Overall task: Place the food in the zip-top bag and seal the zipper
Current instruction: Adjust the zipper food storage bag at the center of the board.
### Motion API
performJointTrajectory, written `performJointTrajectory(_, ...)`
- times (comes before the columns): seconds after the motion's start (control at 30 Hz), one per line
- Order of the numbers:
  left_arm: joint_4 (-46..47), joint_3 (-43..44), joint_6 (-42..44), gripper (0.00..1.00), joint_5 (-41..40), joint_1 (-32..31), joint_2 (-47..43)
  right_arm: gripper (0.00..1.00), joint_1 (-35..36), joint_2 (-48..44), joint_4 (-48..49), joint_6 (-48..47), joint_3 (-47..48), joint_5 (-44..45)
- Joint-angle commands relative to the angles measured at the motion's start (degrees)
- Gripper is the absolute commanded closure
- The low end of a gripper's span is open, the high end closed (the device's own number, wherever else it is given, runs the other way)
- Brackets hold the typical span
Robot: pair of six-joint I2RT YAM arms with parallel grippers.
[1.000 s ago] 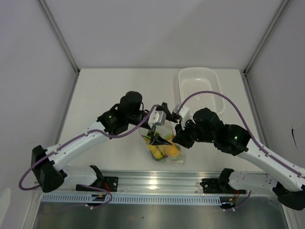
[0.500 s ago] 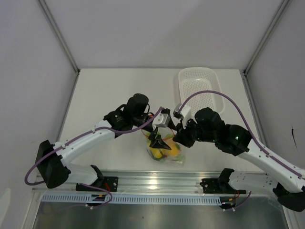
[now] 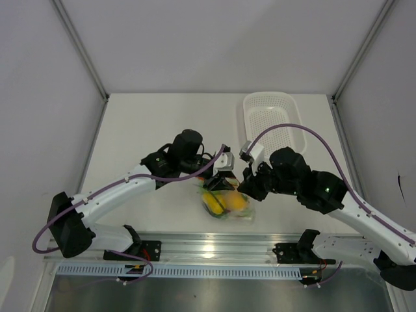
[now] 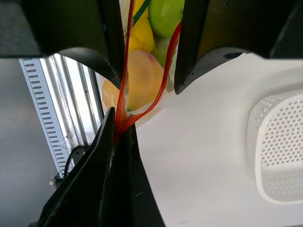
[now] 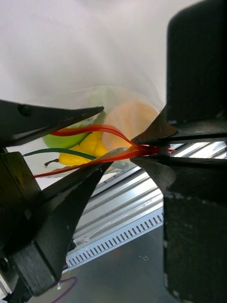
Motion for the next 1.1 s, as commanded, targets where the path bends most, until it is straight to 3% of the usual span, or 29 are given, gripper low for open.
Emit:
performJointTrajectory(0.0,-0.6,1.1,0.1,0.58,-3.3,-0.3,-1.2,1.0,-0.3,-0.9,3.3,-0.9,0.7,0.2)
performJointTrajectory(0.13,-4.7,2.8,0.6,0.74,-3.9,-0.3,-0.6,1.0,-0.3,-0.5,3.3,-0.7,0.7,1.4)
performJointTrajectory(0.3,-5.2,1.6,-1.7,0.79,-5.1,-0.3,-1.9,1.0,-0.3,-0.3,4.1,0.2,0.2,2.8)
performJointTrajectory(0.33,-4.5,1.4,-2.6,0.91,-6.4,-0.3,-2.2,1.0,-0.3,-0.2,4.4,0.4,0.1,2.9)
performJointTrajectory(0.37,-4.0,0.5,-4.6,0.99,-7.8,-0.3,-2.4,0.94,-0.4,-0.1,4.7,0.7,0.0,3.0)
performJointTrajectory(0.43,-3.5,0.3,-6.3,0.99,-10.8,-0.2,-2.5,0.77,-0.3,0.0,5.6,1.7,-0.5,3.8)
performJointTrajectory(0.47,-3.6,0.4,-7.9,0.99,-11.0,-0.2,-2.4,0.6,-0.4,0.2,5.8,1.8,-0.6,4.0)
performJointTrajectory(0.53,-4.3,0.5,-9.6,0.99,-10.9,-0.2,-1.9,0.48,-0.4,0.0,6.6,2.6,-1.0,4.9)
performJointTrajectory(0.57,-4.7,0.7,-10.7,0.99,-10.6,-0.2,-1.7,0.35,-0.5,-0.1,6.7,3.7,-1.3,5.3)
performJointTrajectory(0.6,-5.0,0.5,-11.5,0.99,-10.4,-0.2,-1.6,0.3,-0.4,-0.4,6.9,4.5,-1.6,6.1)
performJointTrajectory(0.63,-4.9,0.2,-13.1,0.99,-10.8,-0.2,-1.5,0.09,-0.4,-0.8,7.2,5.4,-2.0,8.6)
performJointTrajectory(0.67,-5.0,0.2,-13.7,0.99,-10.6,-0.2,-1.5,0.01,-0.6,-2.2,7.6,7.1,-3.3,9.9)
performJointTrajectory(0.97,-2.4,-1.7,-21.9,0.99,-6.3,-0.1,-3.4,0.01,-0.7,-13.2,15.3,12.4,-15.1,12.2)
performJointTrajectory(1.07,-2.5,-1.6,-24.3,0.99,-5.8,0.1,-3.3,0.09,-0.6,-14.3,17.8,13.6,-17.5,9.9)
